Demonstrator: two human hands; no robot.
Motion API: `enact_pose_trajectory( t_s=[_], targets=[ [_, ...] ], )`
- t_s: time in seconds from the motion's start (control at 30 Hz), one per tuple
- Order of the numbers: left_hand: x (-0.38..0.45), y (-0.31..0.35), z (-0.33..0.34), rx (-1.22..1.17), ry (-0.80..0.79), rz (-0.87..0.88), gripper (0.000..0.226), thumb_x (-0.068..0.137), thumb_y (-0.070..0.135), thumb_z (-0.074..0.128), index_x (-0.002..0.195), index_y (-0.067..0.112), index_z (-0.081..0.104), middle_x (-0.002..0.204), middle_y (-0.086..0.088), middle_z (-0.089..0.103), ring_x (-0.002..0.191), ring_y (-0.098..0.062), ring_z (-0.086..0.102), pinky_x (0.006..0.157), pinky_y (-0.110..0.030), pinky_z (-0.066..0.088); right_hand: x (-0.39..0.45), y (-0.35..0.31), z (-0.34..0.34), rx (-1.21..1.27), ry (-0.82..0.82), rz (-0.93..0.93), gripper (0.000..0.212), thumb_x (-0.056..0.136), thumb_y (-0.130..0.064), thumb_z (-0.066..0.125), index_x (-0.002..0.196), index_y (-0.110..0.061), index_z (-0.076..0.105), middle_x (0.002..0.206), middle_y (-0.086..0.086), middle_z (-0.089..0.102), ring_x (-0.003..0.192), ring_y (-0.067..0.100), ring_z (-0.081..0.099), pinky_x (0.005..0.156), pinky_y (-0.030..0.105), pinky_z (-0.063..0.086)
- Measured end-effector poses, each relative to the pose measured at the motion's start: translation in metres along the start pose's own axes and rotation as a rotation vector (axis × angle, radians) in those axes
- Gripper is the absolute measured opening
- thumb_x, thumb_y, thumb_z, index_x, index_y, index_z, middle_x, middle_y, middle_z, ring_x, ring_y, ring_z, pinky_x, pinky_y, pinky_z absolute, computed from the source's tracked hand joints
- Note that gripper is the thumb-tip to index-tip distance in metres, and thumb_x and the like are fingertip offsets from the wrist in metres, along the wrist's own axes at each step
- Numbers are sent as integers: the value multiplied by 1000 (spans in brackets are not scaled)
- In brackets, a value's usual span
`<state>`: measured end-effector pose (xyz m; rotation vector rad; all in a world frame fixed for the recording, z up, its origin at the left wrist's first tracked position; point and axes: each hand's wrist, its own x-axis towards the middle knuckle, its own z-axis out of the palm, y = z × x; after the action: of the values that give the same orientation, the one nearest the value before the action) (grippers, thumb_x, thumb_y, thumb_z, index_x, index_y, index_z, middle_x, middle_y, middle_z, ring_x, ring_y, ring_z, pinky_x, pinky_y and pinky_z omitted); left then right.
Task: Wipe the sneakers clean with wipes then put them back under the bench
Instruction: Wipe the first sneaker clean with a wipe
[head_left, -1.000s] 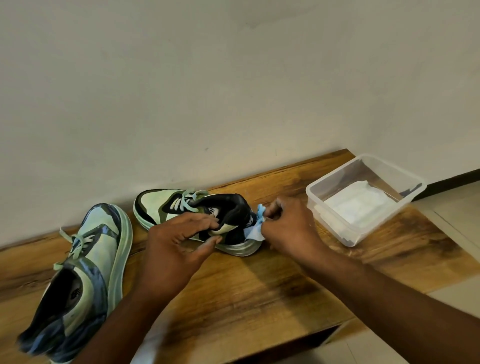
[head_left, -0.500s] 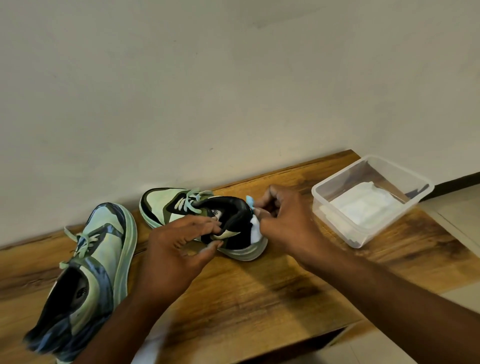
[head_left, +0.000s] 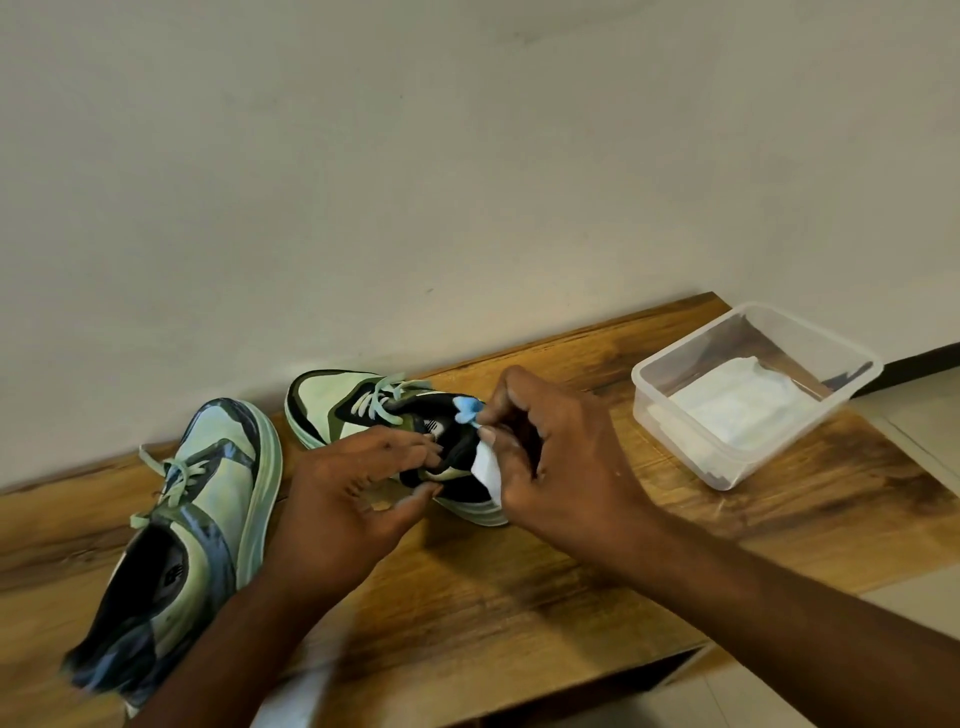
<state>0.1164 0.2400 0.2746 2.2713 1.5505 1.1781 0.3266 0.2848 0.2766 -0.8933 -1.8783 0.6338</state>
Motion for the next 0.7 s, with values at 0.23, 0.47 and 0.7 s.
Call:
enact_pose_trajectory(
  t_s=[0.23, 0.47, 0.7],
  targets=[
    [-3, -3, 2, -6, 12, 8, 30, 74, 2, 90, 100, 15, 83, 105, 10, 77, 99, -4, 74, 90, -21, 58, 9, 35, -3, -78, -62, 389, 19, 76, -2, 72, 79, -18, 62, 75, -11, 64, 70, 6, 61, 60, 28, 50],
    [-14, 3, 3, 40, 77, 62, 31, 72, 11, 95, 100, 13, 79, 108, 5, 76, 104, -7, 73, 89, -28, 59, -4, 22, -3, 3, -81, 30, 15, 87, -2, 68, 88, -15, 60, 79, -4, 63, 71, 13, 61, 58, 28, 49],
    [-47, 40, 47, 39, 189, -740, 145, 46, 86, 81, 162, 24, 21, 164, -1, 33, 149, -22, 38, 118, -48, 42, -8, 25, 0, 238, -199, 217, 13, 86, -3, 76, 85, -13, 68, 82, -4, 71, 75, 14, 70, 64, 34, 62]
  ],
)
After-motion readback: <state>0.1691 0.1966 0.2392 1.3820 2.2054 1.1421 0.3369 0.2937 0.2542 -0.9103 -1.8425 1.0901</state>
